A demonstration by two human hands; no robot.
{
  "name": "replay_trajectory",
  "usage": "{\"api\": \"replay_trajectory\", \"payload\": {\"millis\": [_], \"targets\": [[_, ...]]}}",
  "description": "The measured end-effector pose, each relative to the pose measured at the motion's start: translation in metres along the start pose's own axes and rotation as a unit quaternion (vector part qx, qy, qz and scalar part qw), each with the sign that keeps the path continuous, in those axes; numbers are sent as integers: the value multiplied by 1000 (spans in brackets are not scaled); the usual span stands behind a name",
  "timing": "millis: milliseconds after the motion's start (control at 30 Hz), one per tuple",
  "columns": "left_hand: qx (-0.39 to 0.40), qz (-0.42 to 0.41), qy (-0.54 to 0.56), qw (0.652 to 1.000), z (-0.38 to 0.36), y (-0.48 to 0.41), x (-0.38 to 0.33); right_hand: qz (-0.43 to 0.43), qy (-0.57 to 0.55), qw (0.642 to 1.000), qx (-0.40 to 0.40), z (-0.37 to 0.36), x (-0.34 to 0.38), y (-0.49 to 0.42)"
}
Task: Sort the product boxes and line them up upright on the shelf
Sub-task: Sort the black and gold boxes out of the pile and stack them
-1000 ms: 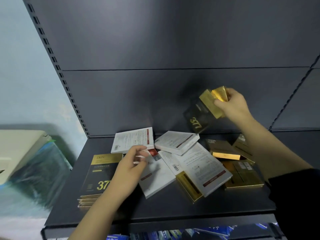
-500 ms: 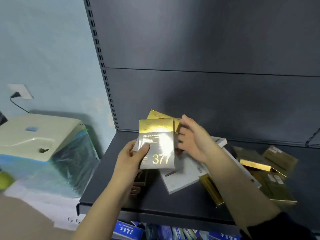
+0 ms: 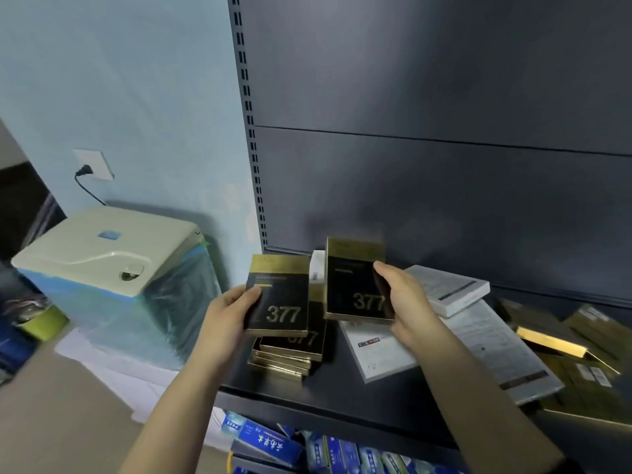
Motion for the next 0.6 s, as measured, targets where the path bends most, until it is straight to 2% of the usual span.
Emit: {"api": "replay_trajectory", "payload": {"millis": [100,200,300,367,433,500,600], "targets": [[10,-10,-65,998,-5,-4,9,-15,-18,999,-36,11,-7,1],[-3,-45,-184,982,-12,-9,19,-26,-28,998,-40,25,-17,2],[-51,-98,-342,933,-13,-19,27,-41,-45,997,-50,36,-27,1],[-77,-117,-391,910,-12,-22,30,-55,-51,996,-40,36,-35,0],[-105,-173,-390,898,-15,-17,25,-66,-55,996,-16,31,-42,1],[-101,-214,-319,918,-27,-8,14,-69,-63,996,11,26,-45,4],[27,-158,-180,970,-55,11,4,-51,-79,994,56,21,-41,13]]}}
Point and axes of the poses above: each hand's wrist, its own y-axis away from the middle knuckle, its own z-axis out of the back of the hand, x = y × z, the point moved 1 cm from there along -y, towards the middle knuckle, and after that the axes turned 9 degrees about -x, right-handed, at the moved point
